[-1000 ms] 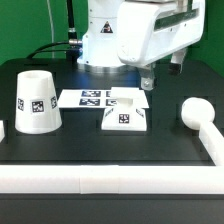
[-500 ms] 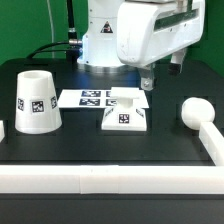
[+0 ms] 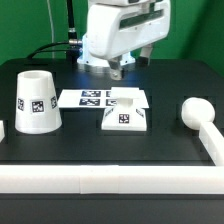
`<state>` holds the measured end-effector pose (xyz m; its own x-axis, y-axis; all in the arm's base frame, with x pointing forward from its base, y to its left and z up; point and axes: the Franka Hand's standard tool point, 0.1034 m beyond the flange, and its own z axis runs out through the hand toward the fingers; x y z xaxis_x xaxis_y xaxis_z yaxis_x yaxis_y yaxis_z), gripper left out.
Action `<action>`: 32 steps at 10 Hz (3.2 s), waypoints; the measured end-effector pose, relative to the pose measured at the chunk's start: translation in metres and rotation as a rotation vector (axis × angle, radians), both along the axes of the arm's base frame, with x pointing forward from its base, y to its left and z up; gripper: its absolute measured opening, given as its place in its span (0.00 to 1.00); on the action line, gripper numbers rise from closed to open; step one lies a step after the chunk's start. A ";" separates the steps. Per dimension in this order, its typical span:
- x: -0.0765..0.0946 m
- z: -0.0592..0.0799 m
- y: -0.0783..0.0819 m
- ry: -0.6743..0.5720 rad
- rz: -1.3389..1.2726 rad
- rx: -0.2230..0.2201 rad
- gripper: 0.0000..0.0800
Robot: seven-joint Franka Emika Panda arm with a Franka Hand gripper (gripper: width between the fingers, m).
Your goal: Assemble lamp
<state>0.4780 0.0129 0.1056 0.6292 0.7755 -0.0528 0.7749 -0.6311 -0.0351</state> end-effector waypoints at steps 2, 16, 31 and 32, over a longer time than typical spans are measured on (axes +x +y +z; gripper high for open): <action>0.003 0.000 0.003 -0.003 -0.036 -0.001 0.87; -0.018 -0.024 -0.008 0.010 -0.996 -0.030 0.87; -0.024 -0.055 -0.004 0.034 -0.976 -0.029 0.66; -0.024 -0.055 -0.004 0.034 -0.976 -0.029 0.66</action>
Offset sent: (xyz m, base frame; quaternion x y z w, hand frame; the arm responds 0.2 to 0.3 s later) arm 0.0000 0.0000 0.0000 0.0000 0.0000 0.1296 0.9916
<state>0.4535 0.0087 0.0506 0.9918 -0.0871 -0.0937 -0.0896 -0.9957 -0.0223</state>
